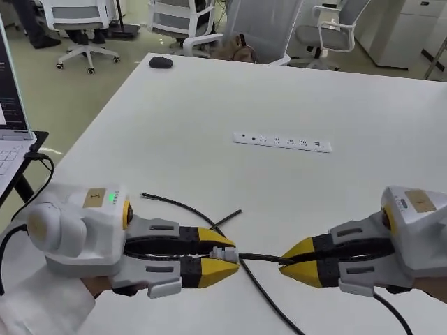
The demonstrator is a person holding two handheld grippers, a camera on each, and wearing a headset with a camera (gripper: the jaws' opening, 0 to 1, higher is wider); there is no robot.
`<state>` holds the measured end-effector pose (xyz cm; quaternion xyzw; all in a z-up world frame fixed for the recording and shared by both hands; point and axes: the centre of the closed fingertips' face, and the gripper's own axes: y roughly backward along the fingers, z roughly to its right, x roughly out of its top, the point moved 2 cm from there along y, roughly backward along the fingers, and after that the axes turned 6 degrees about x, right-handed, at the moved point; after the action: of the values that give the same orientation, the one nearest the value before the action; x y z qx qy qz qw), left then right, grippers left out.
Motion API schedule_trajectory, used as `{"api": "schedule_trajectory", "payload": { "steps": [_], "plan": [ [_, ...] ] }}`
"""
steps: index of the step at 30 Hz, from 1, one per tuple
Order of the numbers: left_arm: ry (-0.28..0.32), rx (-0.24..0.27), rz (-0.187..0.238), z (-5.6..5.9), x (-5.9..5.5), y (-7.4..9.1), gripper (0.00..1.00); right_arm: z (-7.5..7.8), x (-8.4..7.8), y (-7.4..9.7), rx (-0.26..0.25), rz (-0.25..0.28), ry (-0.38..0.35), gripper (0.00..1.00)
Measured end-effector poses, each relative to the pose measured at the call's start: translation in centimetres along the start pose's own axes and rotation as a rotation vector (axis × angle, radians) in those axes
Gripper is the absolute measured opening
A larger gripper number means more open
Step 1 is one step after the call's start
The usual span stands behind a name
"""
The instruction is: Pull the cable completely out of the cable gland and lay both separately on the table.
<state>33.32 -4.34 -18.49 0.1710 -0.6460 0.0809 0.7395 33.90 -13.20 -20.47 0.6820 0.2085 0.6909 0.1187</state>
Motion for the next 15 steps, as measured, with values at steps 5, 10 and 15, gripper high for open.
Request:
{"api": "schedule_trajectory", "payload": {
  "steps": [5,10,15],
  "plan": [
    [-0.003,0.013,-0.006,-0.1,0.1,0.2,0.17,0.1,-1.1,1.0,-0.033,-0.019,-0.017,0.02],
    [-0.002,0.02,-0.005,-0.2,0.0,0.4,0.17,0.3,-2.5,1.9,-0.06,-0.021,-0.045,0.02],
    [0.007,0.033,-0.012,-0.5,-0.4,0.5,0.17,1.0,-3.4,2.1,-0.068,-0.034,-0.053,0.02]
  ]
}}
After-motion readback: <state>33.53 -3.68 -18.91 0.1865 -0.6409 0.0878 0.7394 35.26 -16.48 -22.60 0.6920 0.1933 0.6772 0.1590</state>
